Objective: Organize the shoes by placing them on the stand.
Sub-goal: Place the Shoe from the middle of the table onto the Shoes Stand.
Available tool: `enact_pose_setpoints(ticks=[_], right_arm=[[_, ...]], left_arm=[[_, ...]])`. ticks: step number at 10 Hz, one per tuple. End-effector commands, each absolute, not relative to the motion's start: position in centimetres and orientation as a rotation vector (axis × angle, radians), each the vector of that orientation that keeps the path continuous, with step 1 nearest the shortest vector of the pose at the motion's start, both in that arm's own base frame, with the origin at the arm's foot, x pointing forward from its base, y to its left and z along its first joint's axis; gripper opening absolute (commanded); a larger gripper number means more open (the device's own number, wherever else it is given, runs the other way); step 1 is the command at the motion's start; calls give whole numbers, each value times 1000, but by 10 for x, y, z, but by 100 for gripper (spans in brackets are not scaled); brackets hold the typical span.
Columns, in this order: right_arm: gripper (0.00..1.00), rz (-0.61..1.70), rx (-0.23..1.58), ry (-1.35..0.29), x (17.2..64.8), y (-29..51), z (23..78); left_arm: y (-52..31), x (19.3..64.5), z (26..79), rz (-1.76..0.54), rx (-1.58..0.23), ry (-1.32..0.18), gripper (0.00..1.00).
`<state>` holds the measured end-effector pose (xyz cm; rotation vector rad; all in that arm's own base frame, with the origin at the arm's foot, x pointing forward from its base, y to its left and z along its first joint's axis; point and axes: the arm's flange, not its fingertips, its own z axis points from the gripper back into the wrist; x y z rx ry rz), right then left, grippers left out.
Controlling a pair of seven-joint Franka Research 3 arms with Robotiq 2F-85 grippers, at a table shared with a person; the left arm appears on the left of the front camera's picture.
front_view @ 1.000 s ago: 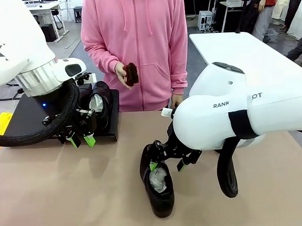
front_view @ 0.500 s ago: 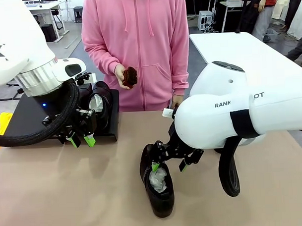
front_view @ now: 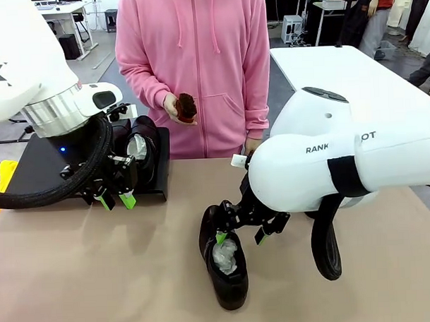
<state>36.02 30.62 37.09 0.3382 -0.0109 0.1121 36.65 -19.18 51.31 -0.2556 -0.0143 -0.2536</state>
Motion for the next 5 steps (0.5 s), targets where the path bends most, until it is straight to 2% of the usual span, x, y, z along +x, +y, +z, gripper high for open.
enact_pose_setpoints(ticks=[1,2,3,5], right_arm=[[100,112,338,-11,360,306,371],[100,154,332,-64,350,302,392],[100,80,344,-117,349,275,416],[100,-103,332,-230,352,212,457]], left_arm=[[-192,366,514,-240,-269,-23,44],[-192,366,514,-240,-269,-23,44],[-192,366,513,-254,-256,-14,44],[-238,339,491,-178,-204,-25,44]])
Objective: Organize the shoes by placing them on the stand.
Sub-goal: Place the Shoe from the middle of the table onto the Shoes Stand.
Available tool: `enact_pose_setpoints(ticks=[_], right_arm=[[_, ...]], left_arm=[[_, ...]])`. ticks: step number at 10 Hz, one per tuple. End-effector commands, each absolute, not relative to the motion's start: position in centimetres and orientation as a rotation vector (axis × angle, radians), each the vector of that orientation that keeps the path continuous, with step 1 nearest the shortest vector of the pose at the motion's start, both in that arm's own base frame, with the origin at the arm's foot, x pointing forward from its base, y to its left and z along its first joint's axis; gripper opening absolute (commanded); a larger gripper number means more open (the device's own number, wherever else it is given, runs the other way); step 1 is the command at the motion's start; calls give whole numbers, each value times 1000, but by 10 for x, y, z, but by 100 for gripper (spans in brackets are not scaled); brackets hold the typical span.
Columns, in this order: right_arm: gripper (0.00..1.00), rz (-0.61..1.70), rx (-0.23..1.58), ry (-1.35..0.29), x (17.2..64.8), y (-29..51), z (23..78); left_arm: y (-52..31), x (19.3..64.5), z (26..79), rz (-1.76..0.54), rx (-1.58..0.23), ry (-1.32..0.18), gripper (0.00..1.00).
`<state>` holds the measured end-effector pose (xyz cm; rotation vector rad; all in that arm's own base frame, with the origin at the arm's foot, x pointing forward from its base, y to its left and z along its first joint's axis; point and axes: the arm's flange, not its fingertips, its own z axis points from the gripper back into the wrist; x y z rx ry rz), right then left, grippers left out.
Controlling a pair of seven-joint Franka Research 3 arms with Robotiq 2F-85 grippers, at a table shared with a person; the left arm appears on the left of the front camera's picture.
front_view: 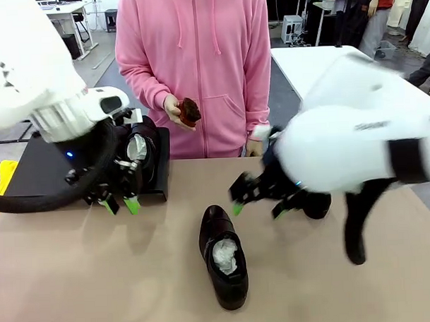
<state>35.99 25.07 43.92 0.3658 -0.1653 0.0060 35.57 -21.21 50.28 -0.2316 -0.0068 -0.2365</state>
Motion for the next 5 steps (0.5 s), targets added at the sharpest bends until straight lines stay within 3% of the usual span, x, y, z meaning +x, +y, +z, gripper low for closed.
enact_pose_setpoints(ticks=[1,4,5], right_arm=[[100,-144,334,-258,355,199,463],[100,-536,283,-301,377,131,470],[100,-236,361,-296,367,157,478]], left_arm=[[-248,334,491,-150,-197,-40,44],[-316,311,490,-29,-230,-97,44],[-343,304,490,-52,-245,-107,44]])
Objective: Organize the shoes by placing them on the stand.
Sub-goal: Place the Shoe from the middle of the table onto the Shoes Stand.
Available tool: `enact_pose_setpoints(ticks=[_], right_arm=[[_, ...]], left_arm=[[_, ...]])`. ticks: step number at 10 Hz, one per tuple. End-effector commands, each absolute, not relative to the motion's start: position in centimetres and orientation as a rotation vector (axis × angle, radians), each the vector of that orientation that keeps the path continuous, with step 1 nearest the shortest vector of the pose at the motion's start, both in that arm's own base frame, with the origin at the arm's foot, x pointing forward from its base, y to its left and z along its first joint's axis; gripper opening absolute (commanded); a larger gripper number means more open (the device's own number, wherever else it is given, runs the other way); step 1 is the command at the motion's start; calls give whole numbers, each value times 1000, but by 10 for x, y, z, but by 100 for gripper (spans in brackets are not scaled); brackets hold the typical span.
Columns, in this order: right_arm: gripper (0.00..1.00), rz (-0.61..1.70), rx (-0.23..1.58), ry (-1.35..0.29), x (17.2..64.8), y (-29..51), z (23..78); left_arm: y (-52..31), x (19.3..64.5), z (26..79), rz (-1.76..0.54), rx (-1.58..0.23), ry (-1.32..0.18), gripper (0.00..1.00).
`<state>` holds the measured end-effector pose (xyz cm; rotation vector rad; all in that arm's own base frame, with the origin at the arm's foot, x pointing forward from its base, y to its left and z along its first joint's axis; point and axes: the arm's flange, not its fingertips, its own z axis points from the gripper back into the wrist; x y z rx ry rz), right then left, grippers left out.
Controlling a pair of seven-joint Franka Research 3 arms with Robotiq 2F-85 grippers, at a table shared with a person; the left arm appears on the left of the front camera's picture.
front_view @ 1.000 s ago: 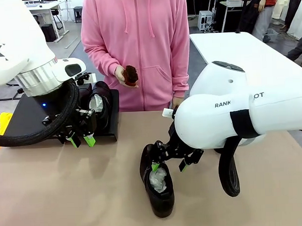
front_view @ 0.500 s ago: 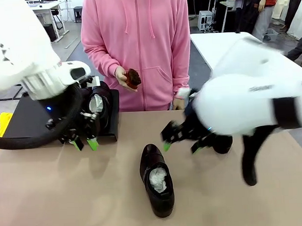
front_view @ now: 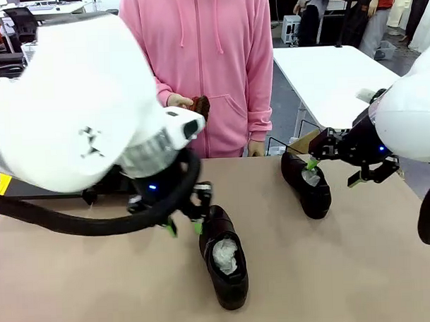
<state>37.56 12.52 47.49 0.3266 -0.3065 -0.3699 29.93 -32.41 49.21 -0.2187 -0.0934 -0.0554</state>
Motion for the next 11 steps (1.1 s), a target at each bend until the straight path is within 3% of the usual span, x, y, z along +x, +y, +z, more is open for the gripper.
enact_pose_setpoints(ticks=[1,5,11], right_arm=[[100,-236,361,-296,367,157,478],[100,-236,361,-296,367,157,478],[100,-236,361,-296,367,157,478]], left_arm=[[-370,301,488,-73,-234,-128,44],[-458,308,452,-126,-140,-139,44],[-473,332,390,-14,-103,-98,44]])
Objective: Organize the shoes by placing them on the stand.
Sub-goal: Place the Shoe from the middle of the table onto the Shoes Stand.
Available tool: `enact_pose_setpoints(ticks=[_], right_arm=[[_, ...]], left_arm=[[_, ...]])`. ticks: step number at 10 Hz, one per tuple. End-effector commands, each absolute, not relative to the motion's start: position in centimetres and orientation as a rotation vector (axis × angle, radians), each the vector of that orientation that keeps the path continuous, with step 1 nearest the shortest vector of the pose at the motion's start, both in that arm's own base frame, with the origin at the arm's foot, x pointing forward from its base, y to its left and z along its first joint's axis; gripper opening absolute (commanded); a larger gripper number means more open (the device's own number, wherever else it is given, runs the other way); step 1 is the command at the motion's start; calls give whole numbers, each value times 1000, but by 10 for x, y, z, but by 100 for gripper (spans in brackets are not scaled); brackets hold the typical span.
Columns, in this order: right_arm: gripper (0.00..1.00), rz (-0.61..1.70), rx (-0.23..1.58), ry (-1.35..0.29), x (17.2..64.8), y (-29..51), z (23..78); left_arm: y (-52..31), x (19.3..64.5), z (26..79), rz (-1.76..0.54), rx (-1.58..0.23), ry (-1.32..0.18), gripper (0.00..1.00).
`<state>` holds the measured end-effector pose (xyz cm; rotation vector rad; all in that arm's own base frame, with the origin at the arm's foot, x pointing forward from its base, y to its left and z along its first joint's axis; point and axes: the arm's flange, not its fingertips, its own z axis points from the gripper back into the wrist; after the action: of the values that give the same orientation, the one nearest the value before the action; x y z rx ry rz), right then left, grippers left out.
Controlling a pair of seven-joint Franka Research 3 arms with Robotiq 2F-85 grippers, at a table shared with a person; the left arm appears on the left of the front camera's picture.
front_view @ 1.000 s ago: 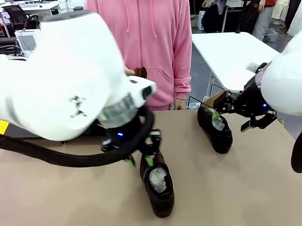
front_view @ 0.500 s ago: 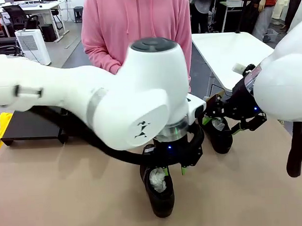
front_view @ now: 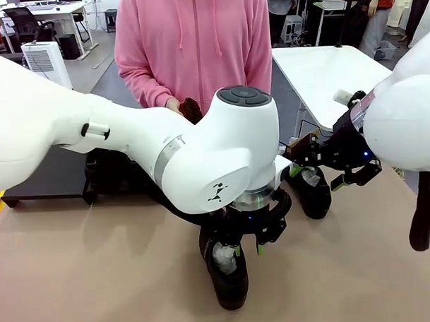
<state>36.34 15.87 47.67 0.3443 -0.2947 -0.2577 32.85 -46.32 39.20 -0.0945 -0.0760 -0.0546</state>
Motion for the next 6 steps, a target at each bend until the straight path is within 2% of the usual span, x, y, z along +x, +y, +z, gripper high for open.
enact_pose_setpoints(ticks=[1,6], right_arm=[[100,-236,361,-296,367,157,478],[100,-236,361,-296,367,157,478]], left_arm=[[-471,335,385,21,-123,-113,44],[-461,351,361,140,-27,-88,44]])
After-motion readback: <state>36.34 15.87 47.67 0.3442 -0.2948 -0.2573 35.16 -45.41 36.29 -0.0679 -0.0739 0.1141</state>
